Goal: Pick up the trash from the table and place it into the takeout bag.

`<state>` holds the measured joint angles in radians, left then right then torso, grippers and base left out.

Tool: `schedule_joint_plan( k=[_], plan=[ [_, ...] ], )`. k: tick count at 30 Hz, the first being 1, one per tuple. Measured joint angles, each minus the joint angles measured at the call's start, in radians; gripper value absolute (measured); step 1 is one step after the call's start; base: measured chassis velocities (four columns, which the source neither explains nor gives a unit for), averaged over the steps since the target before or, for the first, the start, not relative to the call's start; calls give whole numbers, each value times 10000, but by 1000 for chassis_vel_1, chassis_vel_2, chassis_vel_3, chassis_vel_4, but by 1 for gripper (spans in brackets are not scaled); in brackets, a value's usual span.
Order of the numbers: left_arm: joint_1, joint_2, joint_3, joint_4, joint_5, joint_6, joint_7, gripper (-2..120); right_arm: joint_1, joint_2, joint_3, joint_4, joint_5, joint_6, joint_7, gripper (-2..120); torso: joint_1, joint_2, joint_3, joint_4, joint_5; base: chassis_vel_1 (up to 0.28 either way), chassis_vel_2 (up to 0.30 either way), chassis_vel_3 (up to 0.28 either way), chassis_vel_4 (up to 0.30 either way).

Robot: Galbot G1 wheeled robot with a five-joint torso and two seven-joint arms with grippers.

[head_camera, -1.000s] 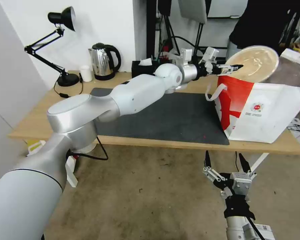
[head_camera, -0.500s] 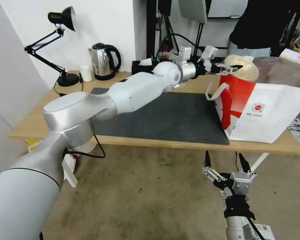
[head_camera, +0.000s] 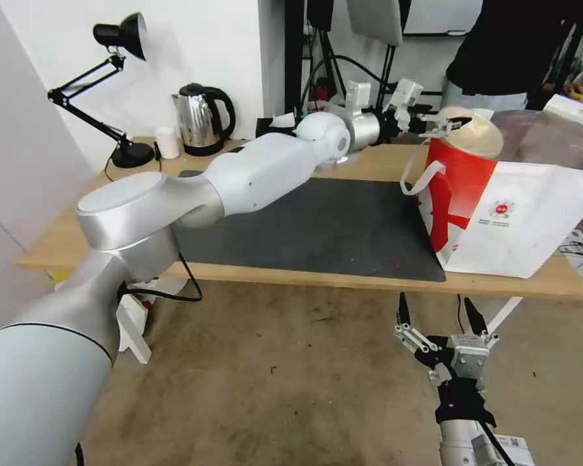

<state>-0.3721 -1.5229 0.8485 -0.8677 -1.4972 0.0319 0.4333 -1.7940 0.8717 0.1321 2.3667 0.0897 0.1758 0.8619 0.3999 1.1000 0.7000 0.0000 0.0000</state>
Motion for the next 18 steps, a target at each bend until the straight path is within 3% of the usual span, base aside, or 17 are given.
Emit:
schedule_joint_plan(
  k=[10,18],
  plan=[
    [-656,332,-256,-116,27,-15,-97,100,0,0,0,0,0,0,0,100,1,0,0,-2,0,0,0,0,0],
    [-1062,1590,-547,-1015,979,-16,-235,100,0,0,0,0,0,0,0,100,1,0,0,4,-3,0,0,0,0]
  ],
)
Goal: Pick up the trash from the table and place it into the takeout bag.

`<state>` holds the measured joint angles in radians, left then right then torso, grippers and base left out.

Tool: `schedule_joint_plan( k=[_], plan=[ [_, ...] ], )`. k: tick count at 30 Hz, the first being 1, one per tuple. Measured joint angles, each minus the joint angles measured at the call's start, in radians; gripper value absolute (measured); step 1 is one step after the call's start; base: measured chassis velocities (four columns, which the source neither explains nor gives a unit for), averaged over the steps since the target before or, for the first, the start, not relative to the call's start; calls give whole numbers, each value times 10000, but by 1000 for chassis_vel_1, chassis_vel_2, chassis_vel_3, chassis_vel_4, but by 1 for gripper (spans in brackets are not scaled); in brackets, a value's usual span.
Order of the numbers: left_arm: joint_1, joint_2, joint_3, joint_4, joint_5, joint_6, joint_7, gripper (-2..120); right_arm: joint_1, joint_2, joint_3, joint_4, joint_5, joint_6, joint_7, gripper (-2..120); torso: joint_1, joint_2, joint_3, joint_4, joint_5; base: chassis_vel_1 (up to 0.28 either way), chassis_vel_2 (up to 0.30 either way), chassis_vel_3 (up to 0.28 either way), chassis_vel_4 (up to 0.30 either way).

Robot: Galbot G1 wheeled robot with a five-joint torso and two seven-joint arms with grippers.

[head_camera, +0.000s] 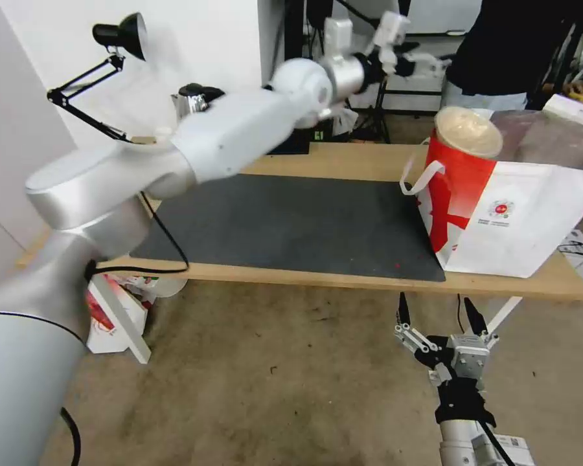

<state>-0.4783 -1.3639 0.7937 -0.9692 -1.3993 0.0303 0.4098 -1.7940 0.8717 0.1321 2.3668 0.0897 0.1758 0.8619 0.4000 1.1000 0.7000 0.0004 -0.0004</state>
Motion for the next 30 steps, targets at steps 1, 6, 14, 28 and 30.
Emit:
schedule_joint_plan(
  k=[1,6,14,28,30],
  plan=[
    [1,309,-31,-345,286,-19,-108,100,0,0,0,0,0,0,-1,100,0,0,0,-10,2,0,0,0,0],
    [276,2030,-62,-1996,833,-454,-1127,100,0,0,0,0,0,0,0,100,0,0,0,0,-3,0,0,0,0],
    [1951,5376,-1455,-5000,1800,-862,-2734,100,-3,0,0,-1,0,0,0,100,0,0,0,-2,-3,0,0,0,0],
    [9321,9067,-8974,-8959,3245,-1036,-3081,100,-1,0,0,0,0,0,0,100,-3,1,-3,4,1,0,0,0,0],
    [10369,9071,-9906,-9239,3469,-1128,-3090,100,-1,0,0,0,0,0,0,100,-2,2,-3,4,0,0,0,0,0]
  ],
)
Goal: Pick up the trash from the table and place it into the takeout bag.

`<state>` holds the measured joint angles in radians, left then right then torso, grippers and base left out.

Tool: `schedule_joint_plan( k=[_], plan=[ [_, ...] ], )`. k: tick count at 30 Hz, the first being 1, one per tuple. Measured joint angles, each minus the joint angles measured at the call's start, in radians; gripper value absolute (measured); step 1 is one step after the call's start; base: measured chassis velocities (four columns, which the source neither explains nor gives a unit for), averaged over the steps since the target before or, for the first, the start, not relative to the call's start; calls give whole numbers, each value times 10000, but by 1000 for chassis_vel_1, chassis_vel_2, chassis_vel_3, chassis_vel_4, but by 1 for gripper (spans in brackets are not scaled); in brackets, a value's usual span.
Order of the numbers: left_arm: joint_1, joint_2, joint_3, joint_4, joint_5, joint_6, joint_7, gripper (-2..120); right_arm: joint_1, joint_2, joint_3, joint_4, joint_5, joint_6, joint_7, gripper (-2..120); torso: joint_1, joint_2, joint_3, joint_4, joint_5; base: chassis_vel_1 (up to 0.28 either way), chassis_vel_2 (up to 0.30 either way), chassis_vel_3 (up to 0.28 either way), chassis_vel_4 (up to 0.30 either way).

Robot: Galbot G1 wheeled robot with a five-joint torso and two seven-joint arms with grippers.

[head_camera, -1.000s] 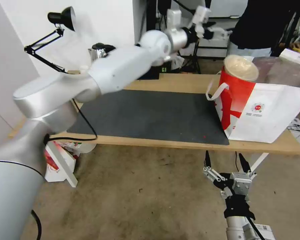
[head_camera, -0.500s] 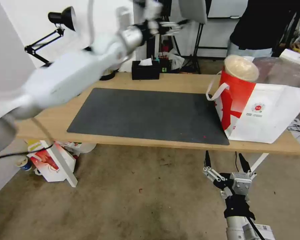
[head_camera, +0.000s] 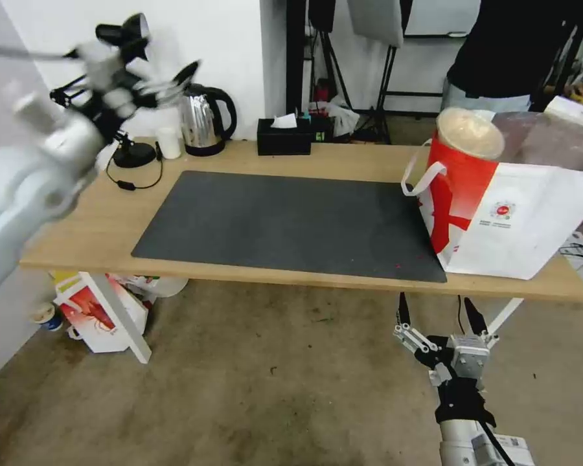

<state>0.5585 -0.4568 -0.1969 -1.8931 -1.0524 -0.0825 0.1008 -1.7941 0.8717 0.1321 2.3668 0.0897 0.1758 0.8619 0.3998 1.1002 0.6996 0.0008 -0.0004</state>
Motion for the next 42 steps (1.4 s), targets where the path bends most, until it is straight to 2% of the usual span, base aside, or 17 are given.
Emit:
schedule_joint_plan(
  k=[1,3,4,5,6,7,8,12,13,14,15,16,18,20,25,36,42],
  plan=[
    [956,-77,-680,-191,240,-41,2,100,1,0,0,-1,0,0,0,100,-2,1,-1,-1,8,0,0,0,0],
    [2376,-445,-1257,-237,706,-111,8,100,1,0,0,0,0,0,0,100,-2,1,0,-6,10,0,0,0,0],
    [2376,-445,-1257,-237,706,-111,8,100,1,0,0,0,0,0,0,100,-2,1,0,-6,10,0,0,0,0],
    [3130,-811,-1414,-261,1008,-151,11,100,-1,0,1,0,0,0,0,100,0,-2,5,-14,-21,0,0,0,0],
    [3764,-1224,-1830,-447,1325,-203,-35,100,0,0,0,0,0,0,0,100,5,-3,6,-21,-17,0,0,0,0],
    [4239,-1510,-2259,-642,1573,-248,-62,100,1,1,0,-1,0,0,-1,100,6,-3,4,-21,13,0,0,0,0],
    [4239,-1510,-2259,-642,1573,-248,-62,100,1,1,0,-1,0,0,-1,100,6,-3,4,-21,13,0,0,0,0],
    [7436,-4022,-4171,-1850,3637,-369,-126,100,0,0,0,0,0,0,-1,100,1,-2,2,-6,7,0,0,0,0],
    [7436,-4022,-4171,-1850,3637,-369,-126,100,0,0,0,0,0,0,-1,100,1,-2,2,-6,7,0,0,0,0],
    [7943,-4586,-4352,-2058,4049,-432,-122,100,1,0,1,-1,0,0,-1,100,1,-2,3,-7,2,0,0,0,0],
    [8652,-5566,-4524,-2316,4853,-577,-121,100,1,1,0,0,0,0,-1,100,0,-1,1,-7,12,0,0,0,0],
    [8652,-5566,-4524,-2316,4853,-577,-121,100,1,1,0,0,0,0,-1,100,0,-1,1,-7,12,0,0,0,0],
    [9666,-6944,-4282,-2293,6208,-1134,-105,100,0,0,0,0,0,0,-1,100,1,-2,2,-7,6,0,0,0,0],
    [10159,-7580,-4053,-2231,6871,-1494,-95,100,0,0,1,0,0,0,-1,100,0,-1,2,-7,6,0,0,0,0],
    [10589,-8167,-3912,-2205,7506,-1901,-82,100,0,0,0,0,0,0,-1,100,1,-1,3,-9,6,0,0,0,0],
    [11030,-8620,-3941,-2382,7825,-2237,-87,100,0,0,0,-1,0,0,0,100,0,-2,3,-8,5,0,0,0,0],
    [11183,-8918,-3862,-2099,8173,-2542,-90,100,0,0,0,-1,1,0,0,100,1,-1,4,-8,4,0,0,0,0]
  ],
)
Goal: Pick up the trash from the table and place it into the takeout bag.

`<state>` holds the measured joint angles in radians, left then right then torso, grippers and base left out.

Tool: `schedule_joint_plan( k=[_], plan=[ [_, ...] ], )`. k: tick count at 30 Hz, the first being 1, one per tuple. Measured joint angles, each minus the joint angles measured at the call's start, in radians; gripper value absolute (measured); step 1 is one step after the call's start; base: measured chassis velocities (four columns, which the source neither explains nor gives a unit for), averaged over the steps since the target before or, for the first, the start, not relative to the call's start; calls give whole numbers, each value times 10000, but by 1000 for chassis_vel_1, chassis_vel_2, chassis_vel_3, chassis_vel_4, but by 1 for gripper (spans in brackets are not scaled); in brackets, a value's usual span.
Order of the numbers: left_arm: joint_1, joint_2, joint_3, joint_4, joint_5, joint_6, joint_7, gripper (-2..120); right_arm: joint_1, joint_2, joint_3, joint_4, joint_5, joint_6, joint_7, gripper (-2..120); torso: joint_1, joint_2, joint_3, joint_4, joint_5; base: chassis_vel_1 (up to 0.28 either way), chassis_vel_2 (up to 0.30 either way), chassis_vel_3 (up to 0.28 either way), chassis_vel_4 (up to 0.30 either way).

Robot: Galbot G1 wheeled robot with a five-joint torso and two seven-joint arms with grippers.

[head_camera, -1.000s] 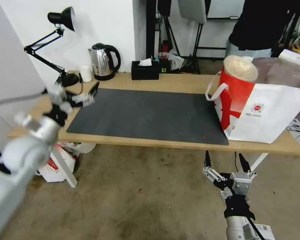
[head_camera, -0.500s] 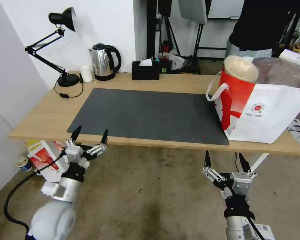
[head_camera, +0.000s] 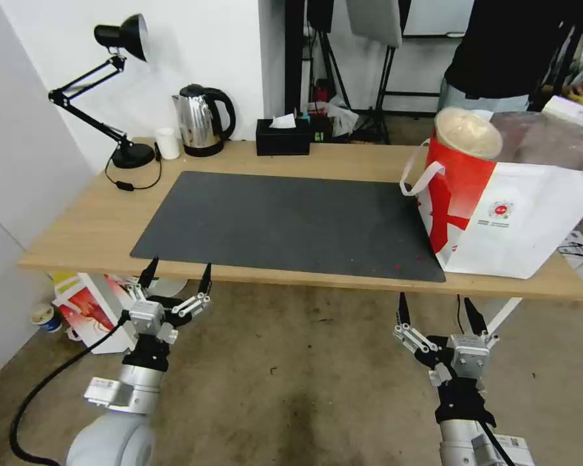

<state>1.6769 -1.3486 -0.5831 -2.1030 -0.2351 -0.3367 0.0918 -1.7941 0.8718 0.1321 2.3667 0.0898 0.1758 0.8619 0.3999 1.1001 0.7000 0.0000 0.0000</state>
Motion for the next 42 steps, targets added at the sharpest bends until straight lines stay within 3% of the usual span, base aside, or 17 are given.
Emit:
schedule_joint_plan(
  k=[42],
  plan=[
    [-32,-325,485,1245,258,-514,-125,100,0,0,0,0,-1,0,0,100,1,0,0,0,-1,0,0,0,0]
  ],
)
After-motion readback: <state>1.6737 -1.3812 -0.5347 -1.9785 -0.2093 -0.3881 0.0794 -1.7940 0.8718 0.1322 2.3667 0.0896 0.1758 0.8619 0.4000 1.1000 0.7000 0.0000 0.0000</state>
